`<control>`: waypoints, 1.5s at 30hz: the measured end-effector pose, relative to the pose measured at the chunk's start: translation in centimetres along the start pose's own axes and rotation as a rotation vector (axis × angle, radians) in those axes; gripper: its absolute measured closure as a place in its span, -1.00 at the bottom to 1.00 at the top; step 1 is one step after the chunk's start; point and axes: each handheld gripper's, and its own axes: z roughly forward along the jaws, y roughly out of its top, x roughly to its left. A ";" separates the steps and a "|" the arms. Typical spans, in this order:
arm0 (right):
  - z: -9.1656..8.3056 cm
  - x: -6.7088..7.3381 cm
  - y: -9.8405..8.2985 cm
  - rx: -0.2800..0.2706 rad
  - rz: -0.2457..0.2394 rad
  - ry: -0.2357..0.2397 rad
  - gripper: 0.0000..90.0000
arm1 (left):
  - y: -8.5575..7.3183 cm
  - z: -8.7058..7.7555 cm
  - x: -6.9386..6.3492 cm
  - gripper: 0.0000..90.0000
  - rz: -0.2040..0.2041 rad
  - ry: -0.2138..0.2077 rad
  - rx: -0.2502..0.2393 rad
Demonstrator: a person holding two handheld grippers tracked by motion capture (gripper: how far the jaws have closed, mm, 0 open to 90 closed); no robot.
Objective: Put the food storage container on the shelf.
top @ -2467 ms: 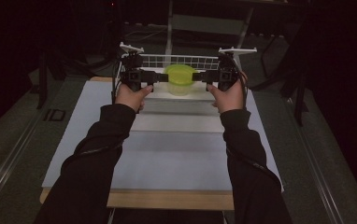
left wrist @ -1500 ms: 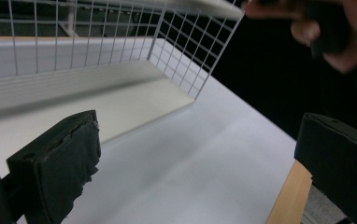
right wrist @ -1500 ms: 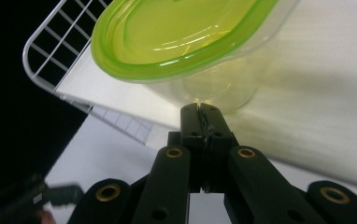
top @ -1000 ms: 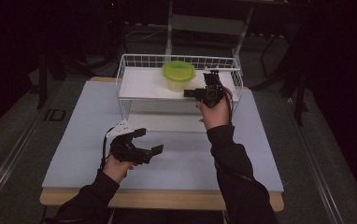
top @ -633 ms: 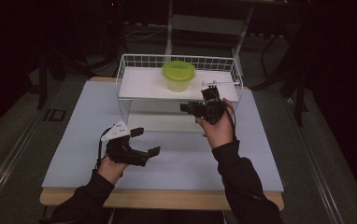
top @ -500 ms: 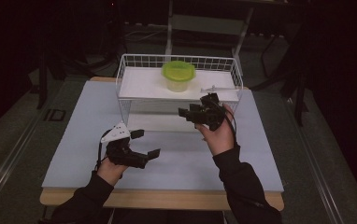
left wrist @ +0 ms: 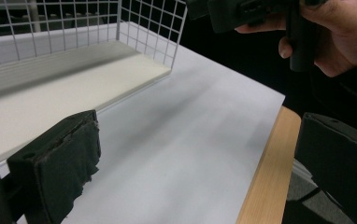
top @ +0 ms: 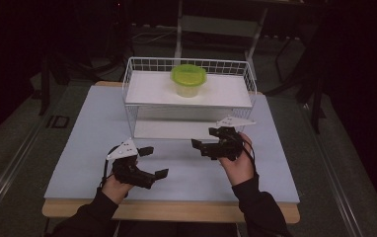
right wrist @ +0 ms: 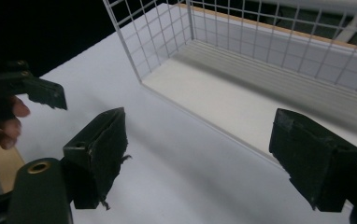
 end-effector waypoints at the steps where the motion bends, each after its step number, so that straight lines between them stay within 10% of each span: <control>1: 0.0 0.0 0.0 0.000 0.000 0.000 -0.58 | 0.0 0.0 0.0 -0.97 0.000 0.000 0.000; 18: -0.7 -0.8 -7.2 0.077 -0.026 -0.011 -0.59 | -0.6 0.3 -0.1 -0.97 0.013 -0.008 0.018; 45: -3.4 -2.0 -11.3 0.098 -0.052 -0.029 -0.63 | -1.5 1.3 -0.7 -0.97 0.061 -0.035 0.078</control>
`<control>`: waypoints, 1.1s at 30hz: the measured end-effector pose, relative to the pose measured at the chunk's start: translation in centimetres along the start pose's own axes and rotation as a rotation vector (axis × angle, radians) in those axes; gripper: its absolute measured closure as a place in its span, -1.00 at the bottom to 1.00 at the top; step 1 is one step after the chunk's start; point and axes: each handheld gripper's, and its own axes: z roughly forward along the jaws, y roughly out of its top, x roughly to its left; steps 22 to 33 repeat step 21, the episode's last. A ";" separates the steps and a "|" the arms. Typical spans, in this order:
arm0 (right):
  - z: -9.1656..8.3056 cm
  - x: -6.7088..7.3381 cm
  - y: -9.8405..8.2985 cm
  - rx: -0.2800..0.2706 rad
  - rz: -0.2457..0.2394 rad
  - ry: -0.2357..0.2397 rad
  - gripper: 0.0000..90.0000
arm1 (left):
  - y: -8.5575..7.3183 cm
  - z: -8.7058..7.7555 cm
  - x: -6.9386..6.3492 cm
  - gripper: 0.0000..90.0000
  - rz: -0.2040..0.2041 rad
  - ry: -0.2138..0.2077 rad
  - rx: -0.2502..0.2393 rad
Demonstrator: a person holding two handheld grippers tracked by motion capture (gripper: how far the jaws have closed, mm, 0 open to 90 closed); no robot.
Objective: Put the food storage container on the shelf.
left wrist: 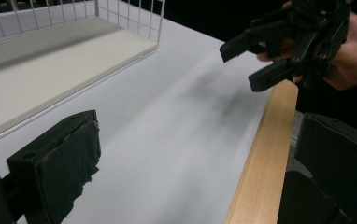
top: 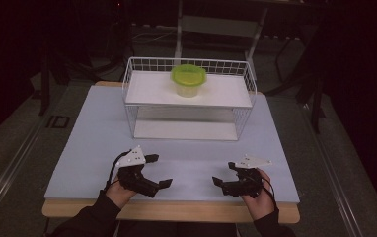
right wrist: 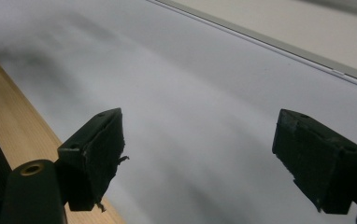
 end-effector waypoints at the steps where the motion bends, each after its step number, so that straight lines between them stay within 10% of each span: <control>1: 0.0 0.0 0.0 0.000 0.000 0.000 -0.63 | 0.0 0.0 0.0 -0.97 0.005 0.000 0.005; 33: 0.2 -1.2 -0.4 -0.005 0.014 -0.038 -0.65 | -0.8 0.6 0.5 -0.97 0.012 0.019 0.040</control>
